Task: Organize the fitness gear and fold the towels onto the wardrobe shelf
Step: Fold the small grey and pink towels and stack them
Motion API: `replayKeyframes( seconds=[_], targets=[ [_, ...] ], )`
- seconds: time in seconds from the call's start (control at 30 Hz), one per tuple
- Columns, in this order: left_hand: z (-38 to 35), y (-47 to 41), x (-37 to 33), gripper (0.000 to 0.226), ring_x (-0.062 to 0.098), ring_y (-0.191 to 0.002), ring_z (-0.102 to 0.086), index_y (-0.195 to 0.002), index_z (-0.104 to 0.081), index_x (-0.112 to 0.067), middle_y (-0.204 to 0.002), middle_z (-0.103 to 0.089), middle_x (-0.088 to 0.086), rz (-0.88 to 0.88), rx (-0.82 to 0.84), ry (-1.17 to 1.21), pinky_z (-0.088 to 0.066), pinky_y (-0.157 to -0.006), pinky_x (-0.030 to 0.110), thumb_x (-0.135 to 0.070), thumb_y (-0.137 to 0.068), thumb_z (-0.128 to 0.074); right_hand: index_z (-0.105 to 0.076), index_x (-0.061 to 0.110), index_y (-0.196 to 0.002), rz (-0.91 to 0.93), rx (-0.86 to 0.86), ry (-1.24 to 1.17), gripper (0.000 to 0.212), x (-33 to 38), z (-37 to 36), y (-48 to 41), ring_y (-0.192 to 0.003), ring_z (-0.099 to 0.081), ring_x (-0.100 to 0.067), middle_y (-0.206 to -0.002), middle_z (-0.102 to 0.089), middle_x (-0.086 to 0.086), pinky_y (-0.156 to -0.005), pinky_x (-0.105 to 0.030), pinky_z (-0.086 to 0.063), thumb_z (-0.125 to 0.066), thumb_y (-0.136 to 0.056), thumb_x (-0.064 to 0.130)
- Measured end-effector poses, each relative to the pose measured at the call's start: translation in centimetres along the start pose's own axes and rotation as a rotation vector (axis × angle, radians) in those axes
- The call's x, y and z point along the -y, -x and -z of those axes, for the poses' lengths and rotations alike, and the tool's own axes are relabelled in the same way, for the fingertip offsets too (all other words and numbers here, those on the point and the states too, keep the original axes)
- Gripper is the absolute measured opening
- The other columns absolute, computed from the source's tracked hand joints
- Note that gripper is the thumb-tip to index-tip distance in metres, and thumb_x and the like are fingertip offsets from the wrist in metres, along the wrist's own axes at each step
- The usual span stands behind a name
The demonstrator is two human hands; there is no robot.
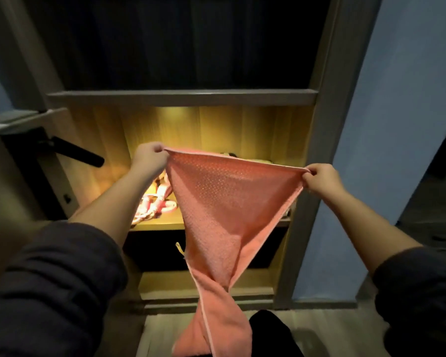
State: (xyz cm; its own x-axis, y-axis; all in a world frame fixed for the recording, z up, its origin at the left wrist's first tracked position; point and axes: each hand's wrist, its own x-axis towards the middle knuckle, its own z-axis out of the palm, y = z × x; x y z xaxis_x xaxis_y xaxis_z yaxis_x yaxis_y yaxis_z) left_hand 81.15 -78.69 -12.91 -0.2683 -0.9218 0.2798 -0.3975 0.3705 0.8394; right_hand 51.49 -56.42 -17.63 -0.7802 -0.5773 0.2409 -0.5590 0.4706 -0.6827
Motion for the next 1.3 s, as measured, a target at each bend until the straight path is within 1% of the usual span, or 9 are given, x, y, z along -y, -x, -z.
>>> replayKeyframes(
  seconds=[0.13,0.27,0.43,0.53,0.67,0.8,0.93,1.13,1.3],
  targets=[
    [2.2,-0.9,-3.0,0.024,0.007,-0.071,-0.051,-0.071,-0.065,-0.028,-0.077,-0.059,-0.009,0.009,-0.073,-0.022,-0.046,-0.059,0.025,-0.019,-0.093,-0.063,-0.076,0.009,-0.099,-0.015,-0.066,-0.231,0.017,2.9,3.3,-1.9,-0.076,-0.060,-0.019,-0.085,-0.069,-0.005,-0.076,-0.038,-0.053,-0.062,-0.092,0.017],
    [5.0,-2.2,-9.0,0.020,0.015,-0.051,-0.061,-0.094,-0.066,-0.010,-0.074,-0.063,0.008,0.058,-0.039,0.241,-0.050,-0.044,0.022,-0.005,-0.098,-0.048,-0.062,0.009,-0.102,-0.079,0.008,-0.632,0.015,8.0,7.3,-4.1,-0.037,-0.056,-0.007,-0.053,-0.065,0.000,-0.040,-0.017,-0.046,-0.047,-0.101,0.012],
    [8.7,-3.7,-16.1,0.031,0.012,-0.061,-0.071,-0.083,-0.066,-0.018,-0.085,-0.073,0.010,-0.076,-0.187,0.427,-0.058,-0.053,0.024,-0.002,-0.097,-0.043,-0.065,0.016,-0.108,0.116,-0.129,-0.775,0.022,14.5,12.2,-6.6,-0.087,-0.072,-0.024,-0.101,-0.071,-0.011,-0.064,-0.034,-0.060,-0.044,-0.102,0.014],
    [10.3,-4.4,-19.0,0.030,0.018,-0.087,-0.069,-0.079,-0.065,-0.029,-0.090,-0.071,-0.001,-0.246,-0.352,0.359,-0.060,-0.079,0.036,-0.010,-0.095,-0.046,-0.069,0.026,-0.090,0.277,-0.284,-0.742,0.024,17.8,15.1,-7.2,-0.089,-0.071,-0.022,-0.095,-0.073,-0.002,-0.079,-0.044,-0.060,-0.047,-0.097,0.019],
    [11.5,-4.4,-21.4,0.024,0.022,-0.096,-0.065,-0.094,-0.067,-0.024,-0.094,-0.068,0.001,-0.306,-0.383,0.342,-0.058,-0.087,0.043,-0.011,-0.095,-0.047,-0.069,0.031,-0.084,0.362,-0.400,-0.726,0.020,20.3,17.6,-7.6,-0.092,-0.070,-0.022,-0.092,-0.072,0.002,-0.085,-0.049,-0.058,-0.052,-0.092,0.023],
    [11.4,-3.8,-20.8,0.020,0.019,-0.093,-0.064,-0.096,-0.067,-0.022,-0.090,-0.067,-0.001,-0.293,-0.391,0.313,-0.058,-0.082,0.039,-0.014,-0.097,-0.049,-0.070,0.027,-0.094,0.353,-0.445,-0.681,0.019,20.0,17.7,-6.1,-0.092,-0.068,-0.019,-0.089,-0.071,0.005,-0.082,-0.040,-0.058,-0.051,-0.092,0.025],
    [11.1,-2.3,-19.3,0.024,0.017,-0.075,-0.055,-0.078,-0.063,-0.017,-0.075,-0.059,-0.001,-0.290,-0.390,0.263,-0.044,-0.063,0.028,-0.022,-0.094,-0.046,-0.066,0.025,-0.083,0.329,-0.441,-0.672,0.015,18.6,17.1,-4.4,-0.077,-0.060,-0.011,-0.076,-0.063,0.013,-0.062,-0.021,-0.043,-0.055,-0.092,0.023],
    [10.6,1.5,-17.6,0.025,0.015,-0.068,-0.045,-0.071,-0.055,-0.012,-0.068,-0.048,0.000,-0.258,-0.304,0.420,-0.034,-0.055,0.029,-0.017,-0.092,-0.043,-0.053,0.017,-0.065,0.266,-0.328,-0.830,0.027,16.4,16.4,-0.6,-0.058,-0.041,-0.013,-0.062,-0.045,0.000,-0.056,-0.028,-0.034,-0.049,-0.090,0.012],
    [10.8,5.6,-16.6,0.030,0.012,-0.063,-0.037,-0.068,-0.048,-0.016,-0.066,-0.039,-0.001,-0.288,-0.282,0.452,-0.028,-0.054,0.029,-0.022,-0.097,-0.044,-0.055,0.019,-0.066,0.339,-0.320,-0.881,0.026,14.0,16.8,3.2,-0.059,-0.038,-0.009,-0.064,-0.042,0.004,-0.056,-0.029,-0.029,-0.053,-0.092,0.021]
  ],
)
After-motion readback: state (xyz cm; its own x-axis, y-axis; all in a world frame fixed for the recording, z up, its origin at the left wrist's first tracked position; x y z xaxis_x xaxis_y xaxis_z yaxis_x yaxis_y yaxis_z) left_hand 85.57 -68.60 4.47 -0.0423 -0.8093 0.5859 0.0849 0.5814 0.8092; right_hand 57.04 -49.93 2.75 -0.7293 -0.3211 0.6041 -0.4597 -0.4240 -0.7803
